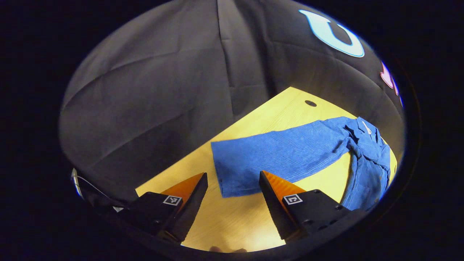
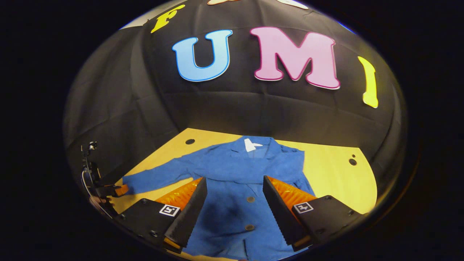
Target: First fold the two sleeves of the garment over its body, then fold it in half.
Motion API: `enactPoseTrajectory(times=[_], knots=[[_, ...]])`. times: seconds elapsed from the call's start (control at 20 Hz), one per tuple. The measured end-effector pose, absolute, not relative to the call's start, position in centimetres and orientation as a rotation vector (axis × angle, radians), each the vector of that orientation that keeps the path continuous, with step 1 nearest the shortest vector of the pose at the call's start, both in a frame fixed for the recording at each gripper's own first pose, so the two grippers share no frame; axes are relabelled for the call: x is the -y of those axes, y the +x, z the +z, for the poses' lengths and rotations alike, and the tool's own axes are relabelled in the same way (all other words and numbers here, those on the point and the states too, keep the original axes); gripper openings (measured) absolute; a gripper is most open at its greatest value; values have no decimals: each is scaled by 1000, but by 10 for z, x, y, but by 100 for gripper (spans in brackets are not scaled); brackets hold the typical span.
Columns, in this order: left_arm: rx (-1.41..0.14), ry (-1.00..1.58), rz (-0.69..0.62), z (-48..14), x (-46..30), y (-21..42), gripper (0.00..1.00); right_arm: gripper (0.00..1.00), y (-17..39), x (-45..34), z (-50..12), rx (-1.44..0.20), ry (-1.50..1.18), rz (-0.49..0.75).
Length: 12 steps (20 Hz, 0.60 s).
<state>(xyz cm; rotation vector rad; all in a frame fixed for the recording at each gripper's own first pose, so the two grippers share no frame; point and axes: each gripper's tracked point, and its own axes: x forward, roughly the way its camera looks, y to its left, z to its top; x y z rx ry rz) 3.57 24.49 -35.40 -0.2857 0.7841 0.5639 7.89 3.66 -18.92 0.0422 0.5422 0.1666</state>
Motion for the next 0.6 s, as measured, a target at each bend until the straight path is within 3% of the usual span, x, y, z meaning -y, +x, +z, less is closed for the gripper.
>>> enactPoseTrajectory(times=[0.35, 0.45, 0.5, 0.6], knots=[[-818, -272, 513, -364, -239, 50, 81, 98, 49, 28, -188, -561, 68, 45], [-812, -305, 547, -362, -246, 57, 63, 98, 41, 37, -191, -573, 65, 30], [-814, -322, 556, -362, -246, 60, 61, 98, 39, 41, -191, -578, 63, 26], [-832, -361, 558, -364, -239, 67, 40, 98, 33, 47, -194, -587, 61, 23]])
